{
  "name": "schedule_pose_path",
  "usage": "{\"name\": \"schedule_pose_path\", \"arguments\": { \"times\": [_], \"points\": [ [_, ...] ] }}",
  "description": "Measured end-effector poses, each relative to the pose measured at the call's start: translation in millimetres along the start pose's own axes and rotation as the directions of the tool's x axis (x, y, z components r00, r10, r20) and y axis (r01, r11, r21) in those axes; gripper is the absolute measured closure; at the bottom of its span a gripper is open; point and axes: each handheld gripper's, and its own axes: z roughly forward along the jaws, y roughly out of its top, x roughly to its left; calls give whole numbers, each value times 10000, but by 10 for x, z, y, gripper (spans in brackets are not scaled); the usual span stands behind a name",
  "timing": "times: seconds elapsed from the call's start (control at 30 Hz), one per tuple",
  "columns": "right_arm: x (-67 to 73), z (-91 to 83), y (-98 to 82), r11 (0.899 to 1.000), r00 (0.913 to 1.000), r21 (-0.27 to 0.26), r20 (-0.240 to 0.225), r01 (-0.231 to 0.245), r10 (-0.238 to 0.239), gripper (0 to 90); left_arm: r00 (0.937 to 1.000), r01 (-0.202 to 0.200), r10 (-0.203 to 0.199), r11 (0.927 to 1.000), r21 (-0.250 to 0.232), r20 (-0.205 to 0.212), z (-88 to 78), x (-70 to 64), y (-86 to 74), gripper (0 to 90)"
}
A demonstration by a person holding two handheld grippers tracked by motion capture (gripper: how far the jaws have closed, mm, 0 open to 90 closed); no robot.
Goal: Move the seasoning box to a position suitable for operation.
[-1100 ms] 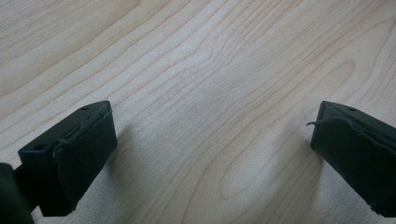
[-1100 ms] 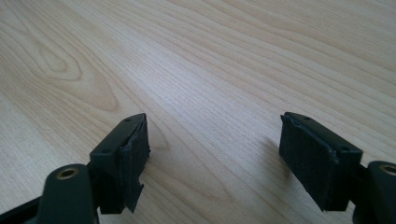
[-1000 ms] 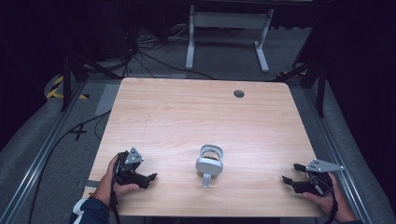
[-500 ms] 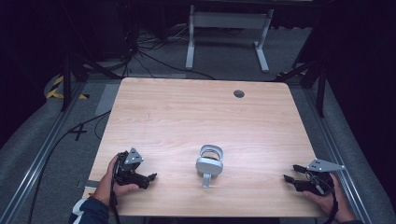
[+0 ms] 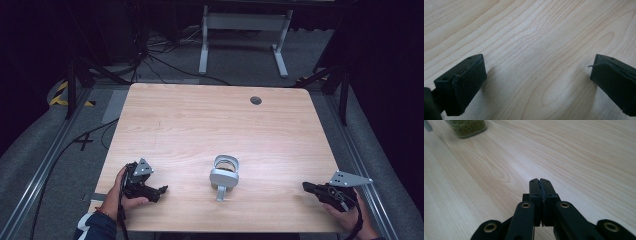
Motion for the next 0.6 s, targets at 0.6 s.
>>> {"name": "schedule_pose_path", "arguments": {
  "times": [0.6],
  "points": [
    [556,82,513,9849,9809,-942,-1162,1454,-1559,897,10000,5,-5,10000,-4,-5,0,-1,-1,5]
  ]
}}
